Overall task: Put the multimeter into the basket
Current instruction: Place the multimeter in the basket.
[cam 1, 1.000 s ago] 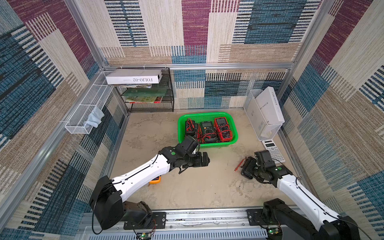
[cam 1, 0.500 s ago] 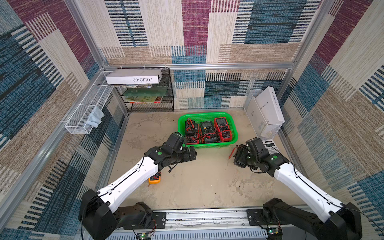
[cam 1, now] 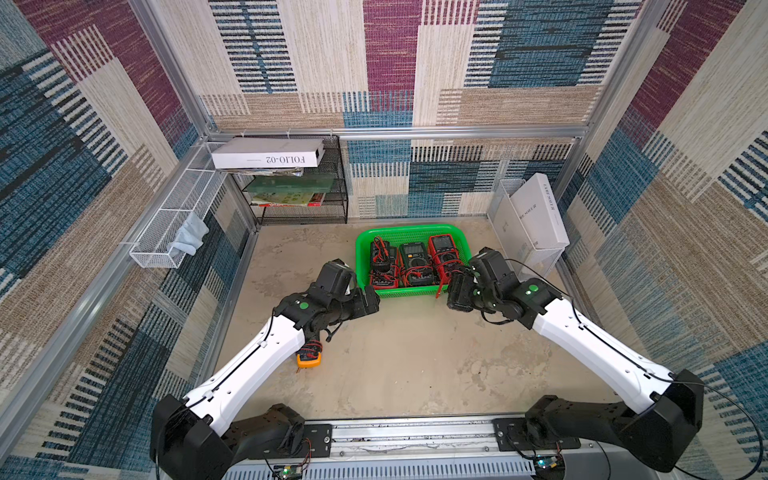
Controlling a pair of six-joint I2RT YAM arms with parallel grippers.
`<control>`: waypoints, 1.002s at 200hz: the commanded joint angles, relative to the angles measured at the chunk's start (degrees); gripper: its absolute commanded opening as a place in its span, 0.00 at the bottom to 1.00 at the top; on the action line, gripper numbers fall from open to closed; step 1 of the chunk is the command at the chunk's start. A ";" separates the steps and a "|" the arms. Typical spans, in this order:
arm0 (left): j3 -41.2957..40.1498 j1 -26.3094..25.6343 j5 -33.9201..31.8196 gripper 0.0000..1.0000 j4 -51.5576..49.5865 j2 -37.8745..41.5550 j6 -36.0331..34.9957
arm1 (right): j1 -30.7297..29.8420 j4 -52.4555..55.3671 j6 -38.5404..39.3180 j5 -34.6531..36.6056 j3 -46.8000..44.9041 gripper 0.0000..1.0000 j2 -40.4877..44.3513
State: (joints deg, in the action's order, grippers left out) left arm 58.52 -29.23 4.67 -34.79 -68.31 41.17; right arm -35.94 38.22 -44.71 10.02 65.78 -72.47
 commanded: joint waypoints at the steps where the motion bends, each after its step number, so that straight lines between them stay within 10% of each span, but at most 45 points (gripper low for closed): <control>1: 0.06 0.64 1.21 1.00 -0.94 0.30 -0.51 | -0.99 0.80 2.29 1.32 3.23 0.71 -1.91; 200: 1.51 4.62 8.39 1.00 -0.55 -2.49 -1.60 | -2.29 3.82 13.44 0.70 30.54 0.71 -26.79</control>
State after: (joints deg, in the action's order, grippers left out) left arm 60.01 -24.91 12.01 -34.79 -70.74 40.29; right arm -38.17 41.01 -33.91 10.22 93.43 -96.71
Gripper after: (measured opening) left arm 0.998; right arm 0.722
